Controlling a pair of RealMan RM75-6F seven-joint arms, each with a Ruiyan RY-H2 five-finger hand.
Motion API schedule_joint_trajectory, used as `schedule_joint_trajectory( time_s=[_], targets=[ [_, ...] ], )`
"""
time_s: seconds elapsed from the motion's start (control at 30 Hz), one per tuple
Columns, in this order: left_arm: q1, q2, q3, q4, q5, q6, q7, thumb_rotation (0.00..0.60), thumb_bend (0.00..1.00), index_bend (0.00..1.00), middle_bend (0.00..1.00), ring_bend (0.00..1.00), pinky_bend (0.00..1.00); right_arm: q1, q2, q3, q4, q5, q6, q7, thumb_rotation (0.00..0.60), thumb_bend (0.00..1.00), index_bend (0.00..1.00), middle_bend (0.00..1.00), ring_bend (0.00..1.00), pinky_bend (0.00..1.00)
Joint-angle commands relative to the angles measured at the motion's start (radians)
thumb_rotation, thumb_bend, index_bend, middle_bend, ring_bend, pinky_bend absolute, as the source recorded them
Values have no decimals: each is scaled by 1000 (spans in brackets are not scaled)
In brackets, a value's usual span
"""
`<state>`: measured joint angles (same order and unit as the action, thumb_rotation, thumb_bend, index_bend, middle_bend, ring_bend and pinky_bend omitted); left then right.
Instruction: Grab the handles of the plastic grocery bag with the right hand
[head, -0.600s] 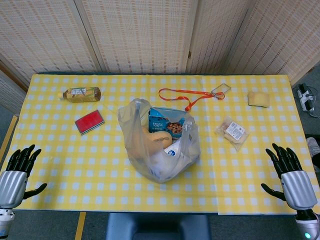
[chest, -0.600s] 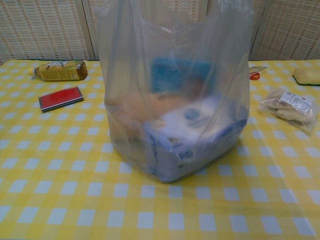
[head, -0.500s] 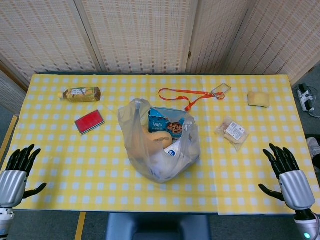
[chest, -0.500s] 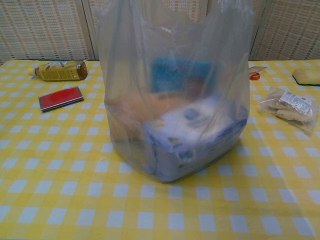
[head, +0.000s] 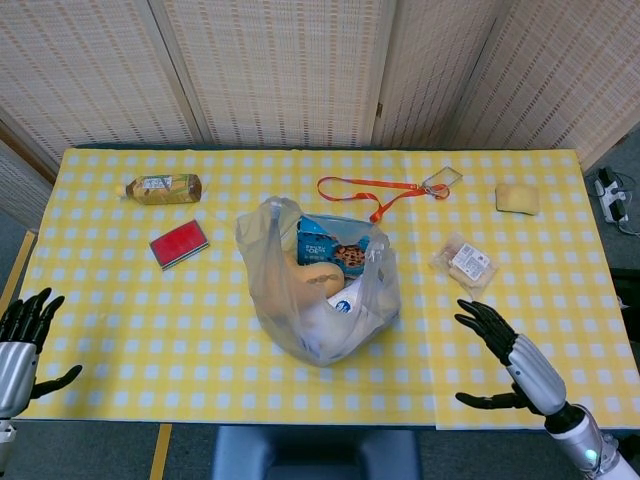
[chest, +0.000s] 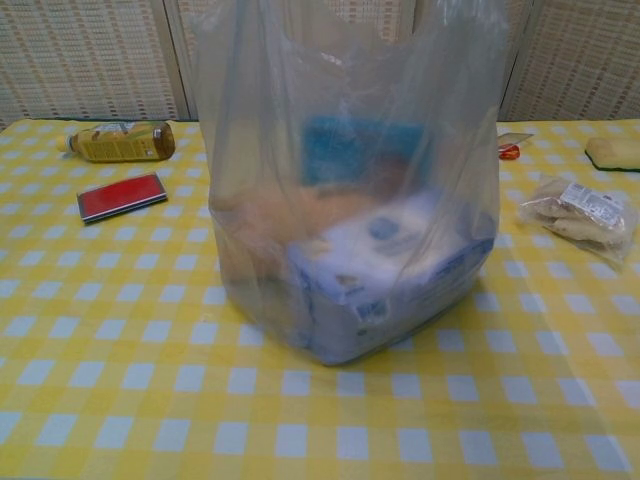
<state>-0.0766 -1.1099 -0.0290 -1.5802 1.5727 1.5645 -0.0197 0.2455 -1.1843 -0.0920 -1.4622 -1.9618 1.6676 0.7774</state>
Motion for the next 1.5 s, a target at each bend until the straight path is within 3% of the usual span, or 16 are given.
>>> schedule_joint_trajectory(
  time_s=[0.03, 0.17, 0.43, 0.63, 1.5],
  targets=[
    [9, 5, -2, -2, -3, 16, -7, 600, 169, 0, 0, 0, 0, 130, -29, -37, -28, -69, 75, 446, 600, 0, 0, 0, 0, 0],
    [13, 9, -4, -2, -1, 24, -15, 600, 170, 0, 0, 0, 0, 189, -45, -52, -31, -53, 61, 663, 600, 0, 0, 0, 0, 0],
    [9, 10, -7, 5, -13, 7, -37, 600, 170, 0, 0, 0, 0, 290, -42, -19, -39, 29, -23, 823, 600, 0, 0, 38, 24, 0],
    [13, 16, -11, 5, -21, 10, -45, 600, 170, 0, 0, 0, 0, 319, -40, 2, -52, 69, -46, 849, 600, 0, 0, 38, 28, 0],
    [23, 29, -21, 9, -33, 19, -77, 600, 169, 0, 0, 0, 0, 366, -76, -11, 17, 123, -108, 982, 600, 0, 0, 44, 39, 0]
  ],
)
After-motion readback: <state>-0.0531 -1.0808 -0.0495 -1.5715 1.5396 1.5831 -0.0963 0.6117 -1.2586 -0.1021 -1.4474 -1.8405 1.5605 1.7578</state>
